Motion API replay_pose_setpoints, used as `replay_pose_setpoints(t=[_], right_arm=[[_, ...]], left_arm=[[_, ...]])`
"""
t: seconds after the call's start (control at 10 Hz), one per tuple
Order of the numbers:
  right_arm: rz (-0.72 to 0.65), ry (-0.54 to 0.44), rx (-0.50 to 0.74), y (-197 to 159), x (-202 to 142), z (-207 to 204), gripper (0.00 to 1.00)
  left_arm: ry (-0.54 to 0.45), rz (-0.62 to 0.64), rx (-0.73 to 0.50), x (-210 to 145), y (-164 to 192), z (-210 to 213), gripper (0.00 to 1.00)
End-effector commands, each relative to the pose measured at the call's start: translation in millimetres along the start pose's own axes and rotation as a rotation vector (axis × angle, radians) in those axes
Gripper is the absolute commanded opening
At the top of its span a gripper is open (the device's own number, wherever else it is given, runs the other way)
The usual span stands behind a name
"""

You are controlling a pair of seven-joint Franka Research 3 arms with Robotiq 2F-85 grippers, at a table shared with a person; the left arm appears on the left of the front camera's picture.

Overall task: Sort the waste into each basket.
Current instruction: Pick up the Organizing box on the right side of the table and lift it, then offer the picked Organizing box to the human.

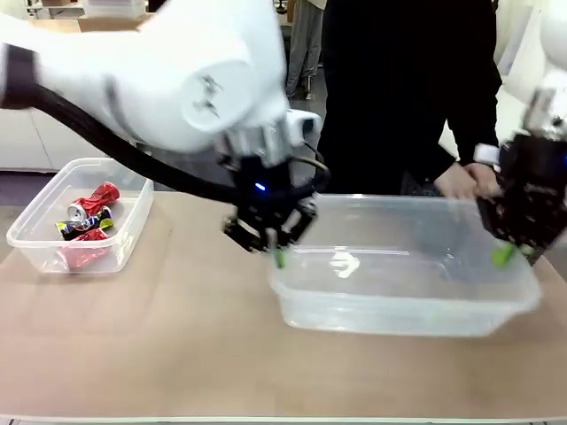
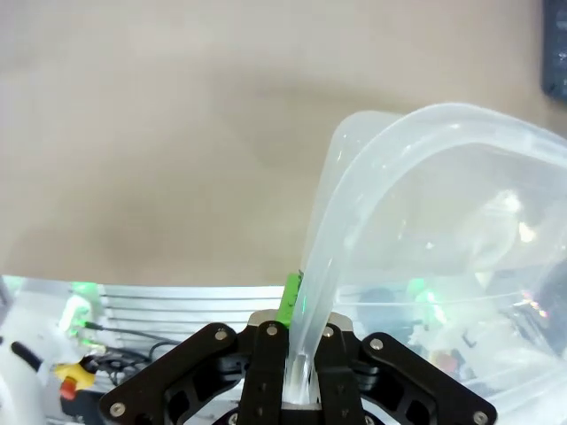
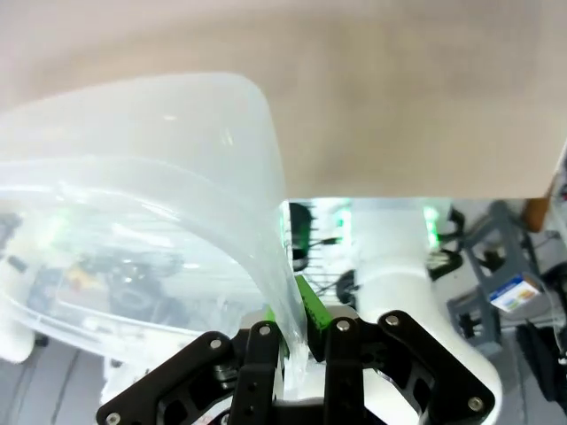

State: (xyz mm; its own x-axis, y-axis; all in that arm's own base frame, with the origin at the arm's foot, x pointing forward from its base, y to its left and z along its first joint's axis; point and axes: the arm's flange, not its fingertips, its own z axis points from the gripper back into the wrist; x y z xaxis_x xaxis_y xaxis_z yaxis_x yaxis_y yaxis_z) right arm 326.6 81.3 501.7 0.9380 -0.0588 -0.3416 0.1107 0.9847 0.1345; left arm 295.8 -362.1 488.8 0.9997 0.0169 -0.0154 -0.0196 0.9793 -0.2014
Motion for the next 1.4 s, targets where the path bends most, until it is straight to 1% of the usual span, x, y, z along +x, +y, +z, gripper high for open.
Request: replay_pose_setpoints(t=[0.0, 0.1, 0.2, 0.3, 0.4, 0.5, 0.6, 0.7, 0.8, 0.9, 1.3], right_arm=[[0.015, 0.027, 0.004, 30.5, 18.7, 22.2, 0.00], [0.047, 0.044, -0.018, 58.7, 30.2, 22.0, 0.00], [0.035, 0.059, 0.002, 79.2, 42.4, 22.5, 0.00], [0.064, 0.090, -0.002, 96.7, 49.8, 20.7, 0.00], [0.076, 0.097, -0.031, 109.5, 53.4, 14.1, 0.00], [0.071, 0.106, -0.030, 117.7, 58.6, 7.6, 0.00], [0.018, 0.097, 0.009, 125.1, 67.6, 1.1, 0.00], [-0.020, 0.093, 0.041, 129.8, 74.9, -5.9, 0.00], [-0.053, 0.057, 0.056, 128.1, 82.0, -13.7, 0.00], [0.048, 0.067, 0.012, 131.8, 77.6, -6.2, 0.00], [0.048, 0.067, 0.012, 131.8, 77.6, -6.2, 0.00]], left_arm=[[-0.006, 0.072, 0.013, 19.6, 62.1, 20.9, 0.00], [-0.006, 0.087, -0.014, 29.7, 87.0, 37.1, 0.00], [-0.045, 0.118, -0.011, 38.8, 106.5, 46.0, 0.00], [-0.055, 0.146, -0.019, 50.5, 121.0, 48.4, 0.00], [-0.051, 0.160, -0.028, 64.6, 129.4, 44.1, 0.00], [-0.051, 0.155, -0.004, 77.8, 133.0, 34.2, 0.00], [-0.041, 0.124, 0.021, 88.7, 132.2, 23.7, 0.00], [-0.051, 0.115, 0.027, 96.9, 130.8, 16.4, 0.00], [-0.049, 0.096, 0.005, 103.9, 129.4, 10.2, 0.00], [0.006, 0.098, 0.006, 79.1, 125.2, 17.0, 0.00], [0.006, 0.098, 0.006, 79.1, 125.2, 17.0, 0.00]])
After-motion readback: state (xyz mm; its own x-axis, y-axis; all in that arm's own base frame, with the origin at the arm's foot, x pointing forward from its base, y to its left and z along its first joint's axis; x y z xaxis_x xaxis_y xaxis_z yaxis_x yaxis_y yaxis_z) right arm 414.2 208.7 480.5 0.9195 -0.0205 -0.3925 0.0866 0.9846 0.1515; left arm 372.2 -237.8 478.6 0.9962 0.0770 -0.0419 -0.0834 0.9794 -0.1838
